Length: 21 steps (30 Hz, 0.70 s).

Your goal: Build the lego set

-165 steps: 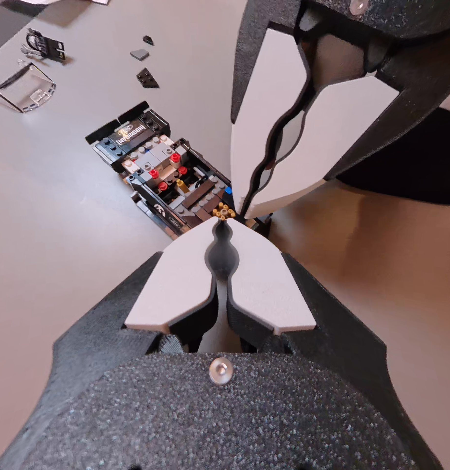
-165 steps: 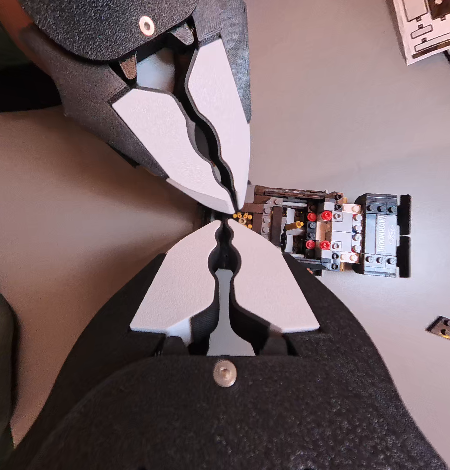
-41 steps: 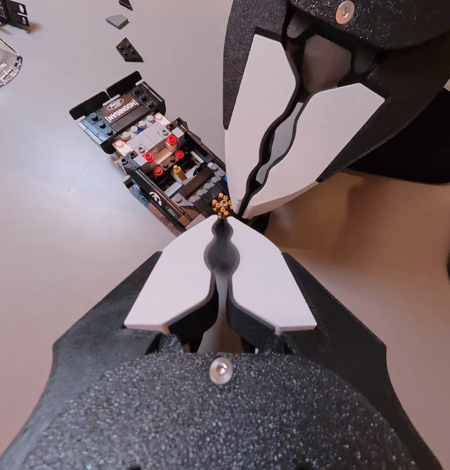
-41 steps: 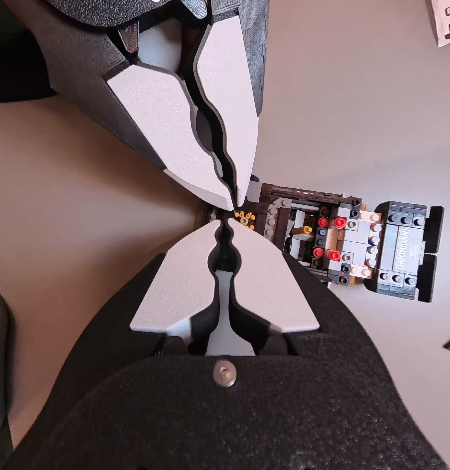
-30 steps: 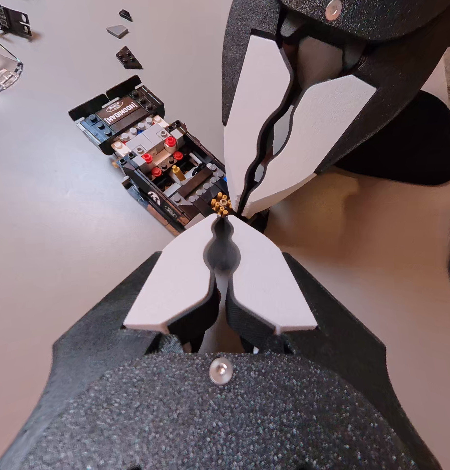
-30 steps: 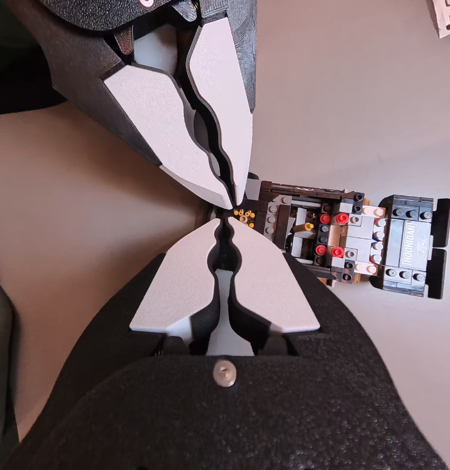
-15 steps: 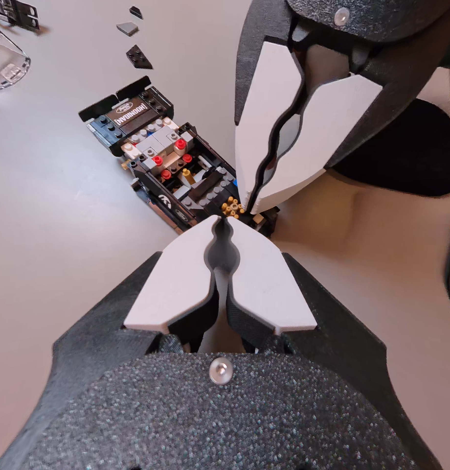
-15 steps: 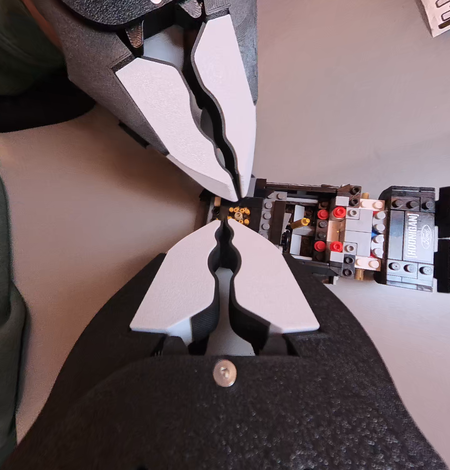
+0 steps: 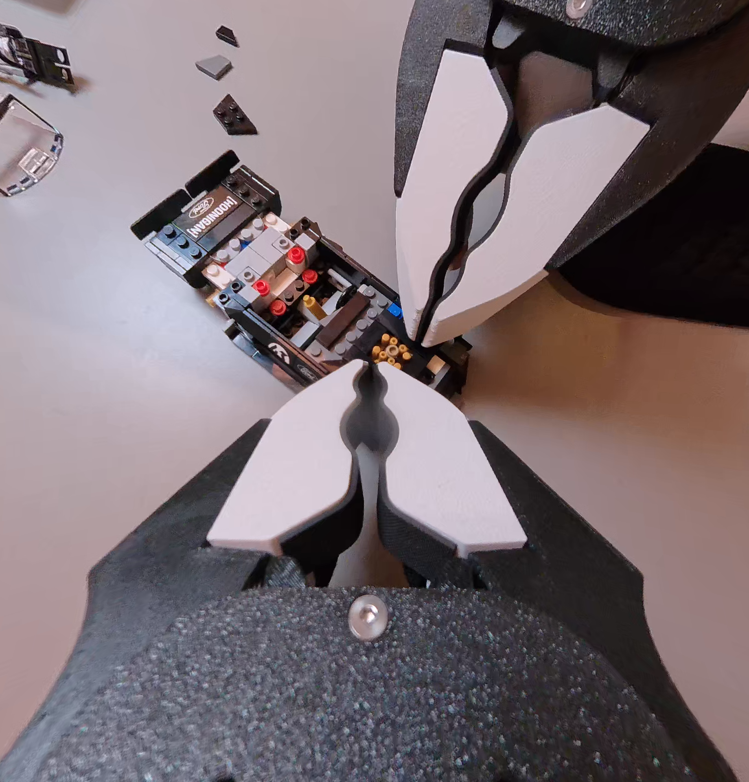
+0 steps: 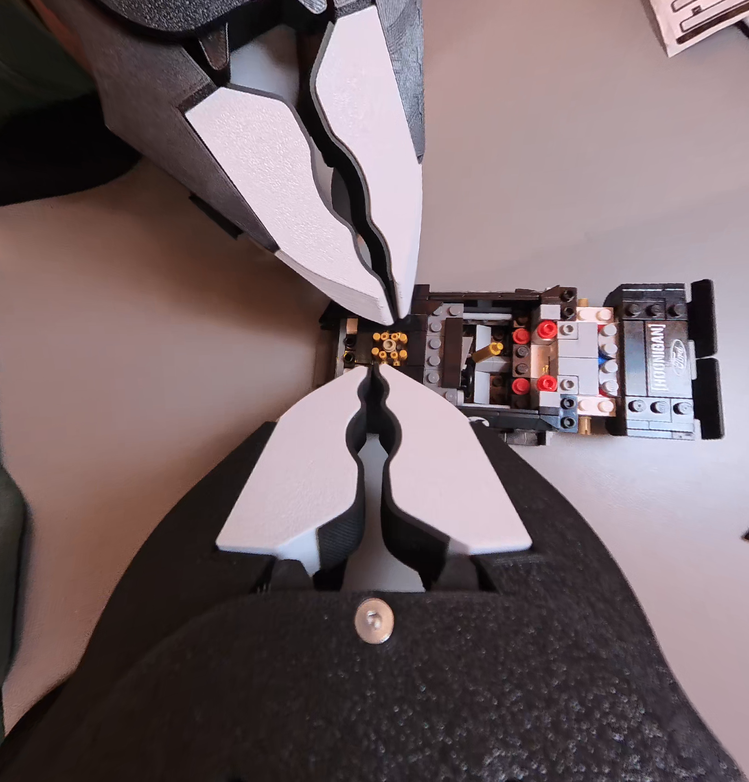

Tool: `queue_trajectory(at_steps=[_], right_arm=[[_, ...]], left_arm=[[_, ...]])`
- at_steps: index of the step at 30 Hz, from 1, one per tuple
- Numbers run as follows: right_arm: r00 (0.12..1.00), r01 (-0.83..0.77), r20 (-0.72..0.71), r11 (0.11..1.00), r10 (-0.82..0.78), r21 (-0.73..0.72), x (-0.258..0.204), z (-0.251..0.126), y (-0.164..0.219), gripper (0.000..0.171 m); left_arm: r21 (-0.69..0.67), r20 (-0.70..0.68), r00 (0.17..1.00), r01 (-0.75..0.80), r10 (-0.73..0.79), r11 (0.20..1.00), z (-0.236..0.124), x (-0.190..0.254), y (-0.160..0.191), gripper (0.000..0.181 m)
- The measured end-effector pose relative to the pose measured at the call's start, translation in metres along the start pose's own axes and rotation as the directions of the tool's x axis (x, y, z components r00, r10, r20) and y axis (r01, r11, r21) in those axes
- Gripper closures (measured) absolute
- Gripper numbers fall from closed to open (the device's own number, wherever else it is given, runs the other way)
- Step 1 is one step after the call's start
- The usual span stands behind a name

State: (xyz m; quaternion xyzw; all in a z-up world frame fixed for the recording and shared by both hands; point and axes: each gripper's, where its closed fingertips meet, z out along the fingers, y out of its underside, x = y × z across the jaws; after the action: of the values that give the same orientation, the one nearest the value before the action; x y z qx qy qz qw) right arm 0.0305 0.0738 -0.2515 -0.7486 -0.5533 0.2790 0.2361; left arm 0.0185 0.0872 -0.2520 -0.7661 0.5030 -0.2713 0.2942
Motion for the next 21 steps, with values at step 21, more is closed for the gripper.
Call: queue_trajectory(at_steps=[21], right_arm=[[0.985,-0.045,-0.153,0.981,0.075,0.191,0.018,-0.021,-0.01,0.171]], left_arm=[[0.112,0.02,1.0,0.016,-0.019,0.994,-0.011,-0.001,-0.013,0.181]])
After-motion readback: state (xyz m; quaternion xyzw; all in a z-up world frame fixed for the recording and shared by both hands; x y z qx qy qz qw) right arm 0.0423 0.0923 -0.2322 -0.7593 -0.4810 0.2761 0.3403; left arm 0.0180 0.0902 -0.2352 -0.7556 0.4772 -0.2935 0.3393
